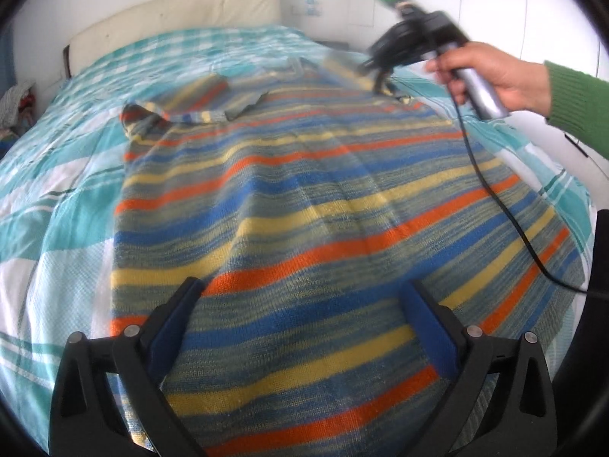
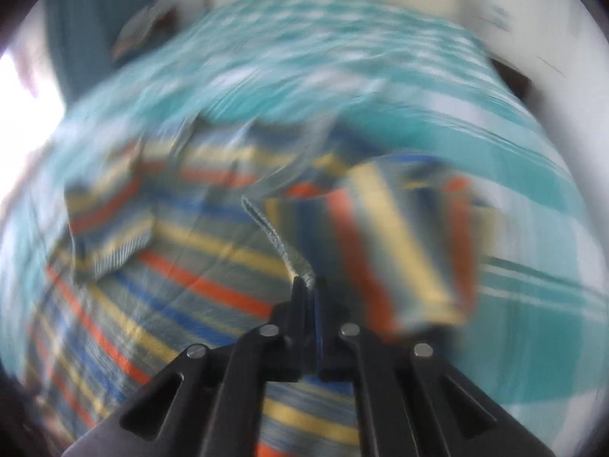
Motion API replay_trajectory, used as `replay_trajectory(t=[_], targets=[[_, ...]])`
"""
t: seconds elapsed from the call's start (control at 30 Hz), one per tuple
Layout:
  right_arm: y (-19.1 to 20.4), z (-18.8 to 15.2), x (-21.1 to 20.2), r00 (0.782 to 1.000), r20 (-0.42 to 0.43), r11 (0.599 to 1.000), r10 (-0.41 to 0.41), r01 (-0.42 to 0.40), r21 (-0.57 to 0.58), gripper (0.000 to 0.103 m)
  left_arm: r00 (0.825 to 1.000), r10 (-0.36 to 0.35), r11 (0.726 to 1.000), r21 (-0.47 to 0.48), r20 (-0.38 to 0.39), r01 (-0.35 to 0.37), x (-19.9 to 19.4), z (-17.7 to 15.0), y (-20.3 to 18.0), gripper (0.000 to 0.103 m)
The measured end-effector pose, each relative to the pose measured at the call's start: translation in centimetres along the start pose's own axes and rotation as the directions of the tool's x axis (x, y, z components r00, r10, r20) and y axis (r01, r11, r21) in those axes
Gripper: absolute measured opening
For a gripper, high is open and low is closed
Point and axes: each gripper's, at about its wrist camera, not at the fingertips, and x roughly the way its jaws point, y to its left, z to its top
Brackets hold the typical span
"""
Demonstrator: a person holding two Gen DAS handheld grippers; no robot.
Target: Fold small clothes
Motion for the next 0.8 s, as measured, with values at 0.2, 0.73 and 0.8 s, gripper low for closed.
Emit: replay_trajectory(t=[0.2, 0.73, 0.8], targets=[[-17.9, -4.1, -9.3, 0.985, 0.092, 0.899, -0.147, 0.094, 0.427, 0.003, 1.000, 0.003, 1.000, -0.001, -0.002, -0.003, 0.1, 0.0, 0.0, 0.103], [-24.2, -11.5, -8.3, 0.988, 0.157, 0.733, 0.001, -0.107, 0.671, 0.004, 1.000, 0.013, 1.000, -0.004, 0.011, -0.013, -0.1, -0.2, -0.1, 0.103], [-24.5, -12.0, -9.6, 0.989, 0.128, 0.733, -0.076, -0.031, 0.679, 0.004, 1.000, 0.013, 1.000, -0.004, 0.012, -0.013, -0.1, -0.2, -0.1, 0.103]])
